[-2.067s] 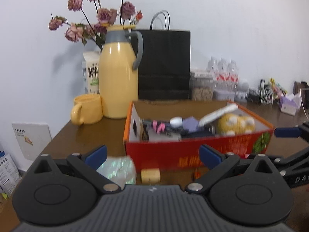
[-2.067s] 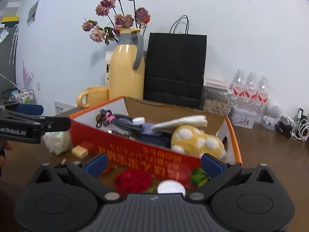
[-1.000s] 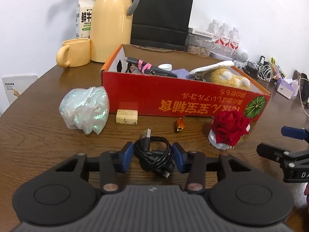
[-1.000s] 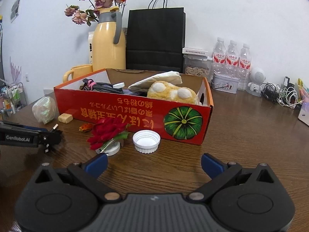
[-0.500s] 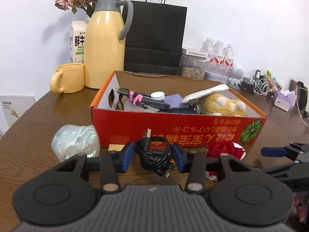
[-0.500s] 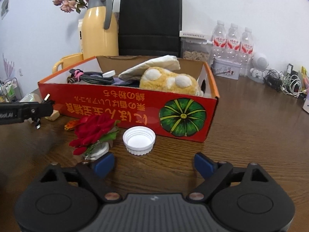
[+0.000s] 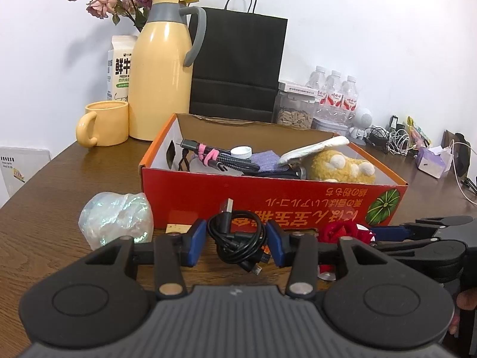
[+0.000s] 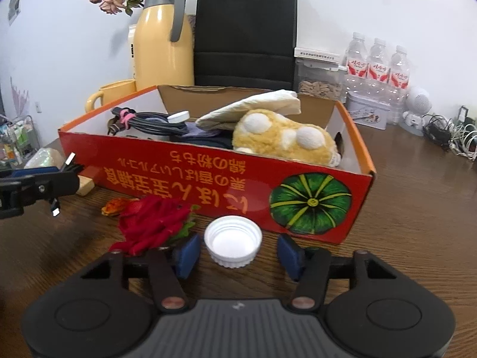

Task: Organize objects
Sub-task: 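Grasp the black coiled USB cable with the left gripper while the right gripper grasps a white cap, then carry the black cable and white cap into the box and open both grippers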

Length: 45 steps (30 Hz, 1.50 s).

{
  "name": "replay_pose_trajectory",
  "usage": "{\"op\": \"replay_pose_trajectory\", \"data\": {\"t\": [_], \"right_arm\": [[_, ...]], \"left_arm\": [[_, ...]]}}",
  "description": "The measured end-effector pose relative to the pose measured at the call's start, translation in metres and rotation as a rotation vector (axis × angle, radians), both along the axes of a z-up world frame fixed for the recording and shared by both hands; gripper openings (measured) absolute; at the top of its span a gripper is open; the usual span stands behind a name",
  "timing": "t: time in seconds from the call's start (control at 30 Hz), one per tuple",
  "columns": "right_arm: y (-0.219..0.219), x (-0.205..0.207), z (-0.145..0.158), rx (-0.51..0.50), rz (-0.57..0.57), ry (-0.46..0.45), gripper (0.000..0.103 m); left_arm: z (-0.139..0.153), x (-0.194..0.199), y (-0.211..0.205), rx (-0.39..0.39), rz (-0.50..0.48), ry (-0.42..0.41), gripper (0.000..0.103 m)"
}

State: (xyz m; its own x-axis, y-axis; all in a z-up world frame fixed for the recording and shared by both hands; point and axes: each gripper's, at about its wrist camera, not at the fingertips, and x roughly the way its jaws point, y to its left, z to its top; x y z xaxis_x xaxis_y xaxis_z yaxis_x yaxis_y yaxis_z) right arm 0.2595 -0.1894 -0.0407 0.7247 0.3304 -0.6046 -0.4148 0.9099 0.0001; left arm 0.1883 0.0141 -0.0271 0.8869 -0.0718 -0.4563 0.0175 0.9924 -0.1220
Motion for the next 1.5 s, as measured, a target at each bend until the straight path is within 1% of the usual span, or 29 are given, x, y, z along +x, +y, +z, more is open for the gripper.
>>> {"op": "replay_pose_trajectory", "data": {"t": [0.07,0.2,0.33,0.53,0.7,0.77,0.9,1.1,1.17,1.33,1.43,1.5], "right_arm": [[0.001,-0.001,0.0,0.002,0.007,-0.004,0.039],[0.001,-0.004,0.002,0.011,0.016,-0.019,0.039],[-0.001,-0.015,0.007,0.008,0.009,-0.088,0.039],[-0.004,-0.042,0.017,-0.006,-0.013,-0.247,0.039],[-0.01,-0.05,0.034,0.038,0.002,-0.288,0.039],[-0.011,-0.047,0.043,0.053,0.014,-0.299,0.039],[-0.005,-0.043,0.062,0.052,0.039,-0.351,0.039],[0.018,-0.03,0.086,0.081,0.08,-0.415,0.039],[0.026,-0.024,0.091,0.086,0.08,-0.433,0.039],[0.041,-0.002,0.099,0.119,0.065,-0.445,0.039],[0.048,0.019,0.094,0.132,0.034,-0.441,0.039],[0.052,0.034,0.086,0.134,0.021,-0.412,0.039]], "left_arm": [[0.0,0.0,-0.001,0.002,0.0,-0.001,0.045],[0.0,-0.002,0.0,0.003,0.001,-0.01,0.045],[-0.001,-0.003,-0.001,0.006,0.007,-0.014,0.045],[0.001,-0.007,-0.001,0.006,0.008,-0.024,0.045],[0.014,-0.013,-0.004,0.004,-0.014,-0.041,0.045],[0.023,-0.011,-0.005,0.009,-0.019,-0.055,0.045],[0.043,-0.006,-0.008,0.031,-0.023,-0.097,0.045],[0.065,0.011,-0.014,0.052,-0.027,-0.156,0.045],[0.072,0.019,-0.015,0.055,-0.014,-0.185,0.045],[0.084,0.049,-0.01,0.018,0.045,-0.236,0.044],[0.08,0.075,-0.004,-0.021,0.098,-0.252,0.044],[0.072,0.09,0.0,-0.038,0.123,-0.233,0.044]]}}
